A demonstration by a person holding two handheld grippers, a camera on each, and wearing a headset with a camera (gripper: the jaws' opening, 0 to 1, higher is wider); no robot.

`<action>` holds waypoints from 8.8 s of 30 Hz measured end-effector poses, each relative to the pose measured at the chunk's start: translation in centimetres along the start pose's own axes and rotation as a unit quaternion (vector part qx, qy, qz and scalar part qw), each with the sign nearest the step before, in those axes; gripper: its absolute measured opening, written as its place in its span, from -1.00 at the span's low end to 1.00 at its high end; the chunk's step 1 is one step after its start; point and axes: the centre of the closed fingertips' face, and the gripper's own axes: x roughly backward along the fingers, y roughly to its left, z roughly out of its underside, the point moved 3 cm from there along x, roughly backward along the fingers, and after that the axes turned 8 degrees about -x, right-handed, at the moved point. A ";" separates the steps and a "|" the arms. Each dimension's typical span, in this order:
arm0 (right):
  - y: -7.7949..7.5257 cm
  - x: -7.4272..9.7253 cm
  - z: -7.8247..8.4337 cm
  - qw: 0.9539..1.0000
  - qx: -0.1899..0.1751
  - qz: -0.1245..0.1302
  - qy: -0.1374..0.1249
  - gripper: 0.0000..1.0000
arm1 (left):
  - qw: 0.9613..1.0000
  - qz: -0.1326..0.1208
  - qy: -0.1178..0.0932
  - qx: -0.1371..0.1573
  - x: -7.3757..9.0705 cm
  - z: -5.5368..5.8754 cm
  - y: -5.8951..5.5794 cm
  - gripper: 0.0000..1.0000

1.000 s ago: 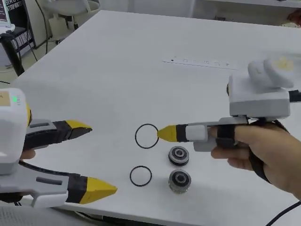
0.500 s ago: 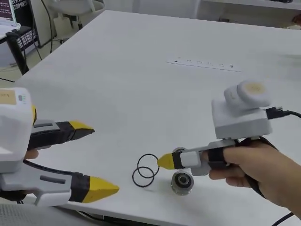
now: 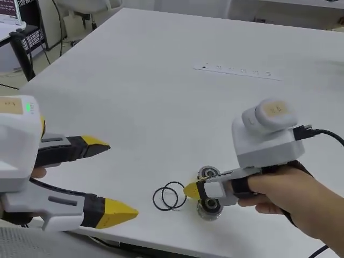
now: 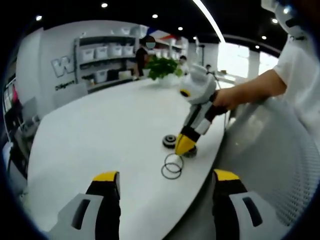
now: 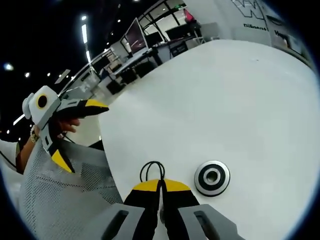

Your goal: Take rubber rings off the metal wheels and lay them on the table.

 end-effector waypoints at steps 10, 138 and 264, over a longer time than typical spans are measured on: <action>-0.6 -0.1 0.0 1.000 0.010 0.015 0.003 -0.93 | 1.000 -0.004 0.004 0.001 0.0 0.1 0.1 0.53; -5.5 2.6 0.1 0.975 0.216 0.053 -0.021 -0.29 | 0.990 0.102 0.016 -0.100 -17.0 -2.6 -0.5 -0.70; -5.6 3.9 -1.6 0.997 -0.031 0.014 -0.071 -1.00 | 0.992 0.091 -0.017 -0.088 -16.9 -2.5 -0.6 -0.73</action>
